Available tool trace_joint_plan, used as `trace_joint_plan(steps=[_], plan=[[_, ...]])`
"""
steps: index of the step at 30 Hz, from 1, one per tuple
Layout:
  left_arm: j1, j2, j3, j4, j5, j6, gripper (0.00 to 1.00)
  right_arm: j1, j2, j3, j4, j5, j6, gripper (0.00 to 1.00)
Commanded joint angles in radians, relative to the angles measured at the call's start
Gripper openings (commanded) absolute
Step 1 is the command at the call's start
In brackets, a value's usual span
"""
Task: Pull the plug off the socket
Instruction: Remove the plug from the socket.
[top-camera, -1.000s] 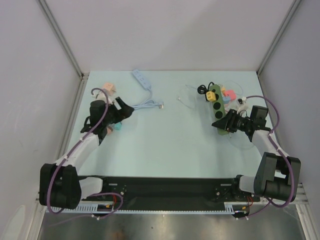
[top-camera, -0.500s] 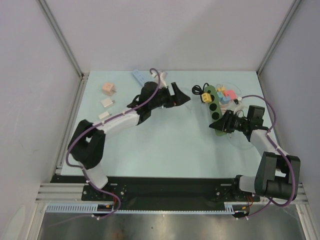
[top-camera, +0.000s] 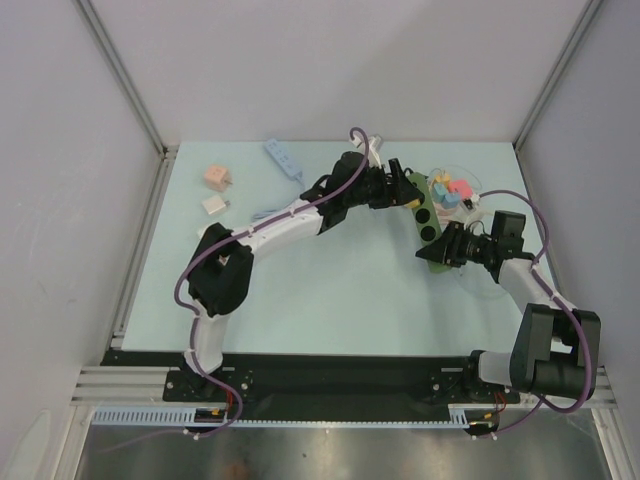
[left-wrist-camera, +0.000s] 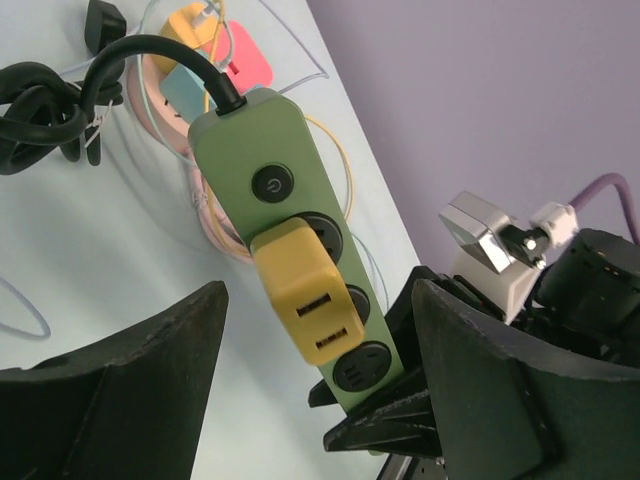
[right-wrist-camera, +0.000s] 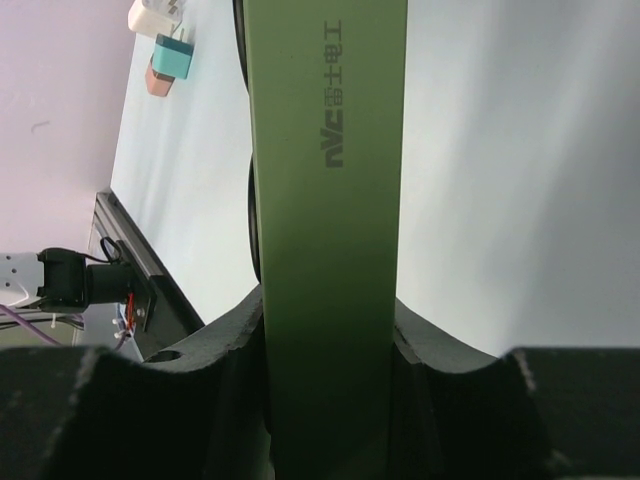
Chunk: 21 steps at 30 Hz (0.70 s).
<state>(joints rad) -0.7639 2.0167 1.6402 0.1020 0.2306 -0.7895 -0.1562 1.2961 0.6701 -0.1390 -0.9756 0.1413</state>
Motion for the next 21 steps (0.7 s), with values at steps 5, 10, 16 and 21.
trace_joint_plan(steps=[5,10,16,21], plan=[[-0.018,0.074,0.148,-0.094,-0.048,-0.025,0.7,0.017,-0.034,0.065,0.085,-0.037,-0.055,0.0],[-0.021,0.091,0.168,-0.094,-0.047,-0.027,0.54,0.02,-0.037,0.065,0.085,-0.035,-0.055,0.0],[-0.023,0.109,0.19,-0.125,-0.033,-0.024,0.48,0.024,-0.037,0.066,0.087,-0.031,-0.059,0.0],[-0.025,0.126,0.211,-0.14,-0.004,-0.02,0.48,0.027,-0.041,0.065,0.084,-0.012,-0.066,0.0]])
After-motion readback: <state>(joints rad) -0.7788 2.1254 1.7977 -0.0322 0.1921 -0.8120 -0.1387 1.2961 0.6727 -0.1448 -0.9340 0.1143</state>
